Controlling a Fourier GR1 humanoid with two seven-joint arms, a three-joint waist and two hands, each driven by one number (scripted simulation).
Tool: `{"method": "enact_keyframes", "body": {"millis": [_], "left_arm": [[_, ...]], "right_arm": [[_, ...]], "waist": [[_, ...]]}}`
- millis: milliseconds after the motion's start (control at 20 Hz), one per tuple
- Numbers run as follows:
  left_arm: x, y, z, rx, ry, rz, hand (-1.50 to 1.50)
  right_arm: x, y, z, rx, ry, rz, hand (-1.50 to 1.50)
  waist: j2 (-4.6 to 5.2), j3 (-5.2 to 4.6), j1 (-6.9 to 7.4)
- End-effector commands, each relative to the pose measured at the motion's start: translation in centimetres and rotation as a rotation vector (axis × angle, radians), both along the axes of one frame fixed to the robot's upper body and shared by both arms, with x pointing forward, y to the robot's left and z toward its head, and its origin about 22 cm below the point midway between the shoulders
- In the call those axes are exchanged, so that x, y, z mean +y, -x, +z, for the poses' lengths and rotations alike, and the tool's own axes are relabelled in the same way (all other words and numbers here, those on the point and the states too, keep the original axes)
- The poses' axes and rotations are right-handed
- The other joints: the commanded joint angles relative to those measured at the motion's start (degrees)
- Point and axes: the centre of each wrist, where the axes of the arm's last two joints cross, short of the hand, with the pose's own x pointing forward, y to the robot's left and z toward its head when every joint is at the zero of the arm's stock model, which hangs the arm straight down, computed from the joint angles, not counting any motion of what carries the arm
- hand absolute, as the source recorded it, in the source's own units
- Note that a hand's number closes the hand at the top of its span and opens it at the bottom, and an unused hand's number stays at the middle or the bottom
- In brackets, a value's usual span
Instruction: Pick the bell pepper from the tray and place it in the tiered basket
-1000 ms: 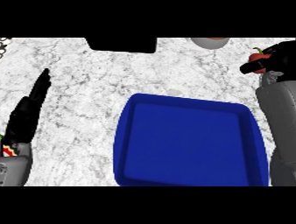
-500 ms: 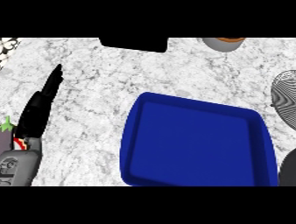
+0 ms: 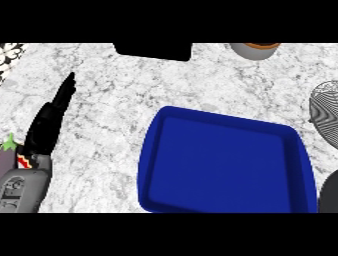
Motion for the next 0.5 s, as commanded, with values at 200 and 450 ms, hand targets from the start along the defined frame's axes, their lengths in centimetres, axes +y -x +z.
{"method": "enact_keyframes", "body": {"millis": [200,450], "left_arm": [[0.5,0.2,-0.4,0.009,0.005,0.029,0.0],[0.6,0.0,0.1,-0.01,-0.001,0.031,0.0]], "right_arm": [[-0.7,-1.0,0.2,0.068,-0.062,-0.252,1.5],[-3.4,-0.7,-1.9,0.27,-0.015,-0.396,1.5]], "waist": [[-0.51,0.05,-1.48],[-0.53,0.04,-1.89]]}}
